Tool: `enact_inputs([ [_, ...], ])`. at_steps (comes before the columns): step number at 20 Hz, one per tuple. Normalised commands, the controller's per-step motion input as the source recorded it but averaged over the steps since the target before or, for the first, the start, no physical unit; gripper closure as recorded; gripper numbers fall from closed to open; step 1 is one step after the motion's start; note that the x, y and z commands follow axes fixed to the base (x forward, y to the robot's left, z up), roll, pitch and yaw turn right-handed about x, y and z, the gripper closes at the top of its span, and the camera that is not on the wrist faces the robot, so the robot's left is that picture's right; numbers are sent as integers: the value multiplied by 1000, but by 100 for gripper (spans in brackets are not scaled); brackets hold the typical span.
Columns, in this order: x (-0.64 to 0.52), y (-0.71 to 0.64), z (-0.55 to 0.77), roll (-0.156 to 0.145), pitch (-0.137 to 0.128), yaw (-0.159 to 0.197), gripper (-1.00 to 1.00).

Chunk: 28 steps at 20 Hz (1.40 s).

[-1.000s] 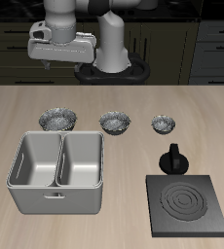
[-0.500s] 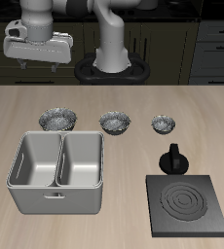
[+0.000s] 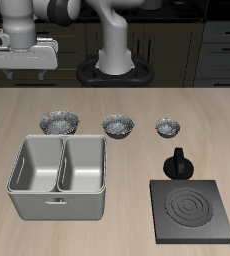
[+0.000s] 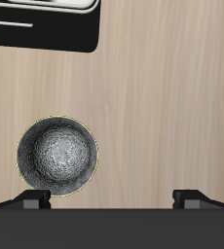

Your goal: Place the largest bowl in the left side of the drainer and the medium bowl in the right side

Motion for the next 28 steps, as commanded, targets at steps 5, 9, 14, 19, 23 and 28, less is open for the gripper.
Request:
enact_inputs([
  [5, 44, -166, -326, -30, 19, -15, -100],
  [9, -18, -57, -436, -20, 39, -10, -100],
  [14, -172, 46, -330, 20, -23, 17, -100],
  [19, 25, 103, -614, 2, 78, -4, -100],
  [23, 18, 85, -461, -2, 48, 1, -100],
  [28, -23, 215, -396, 28, 41, 10, -100],
])
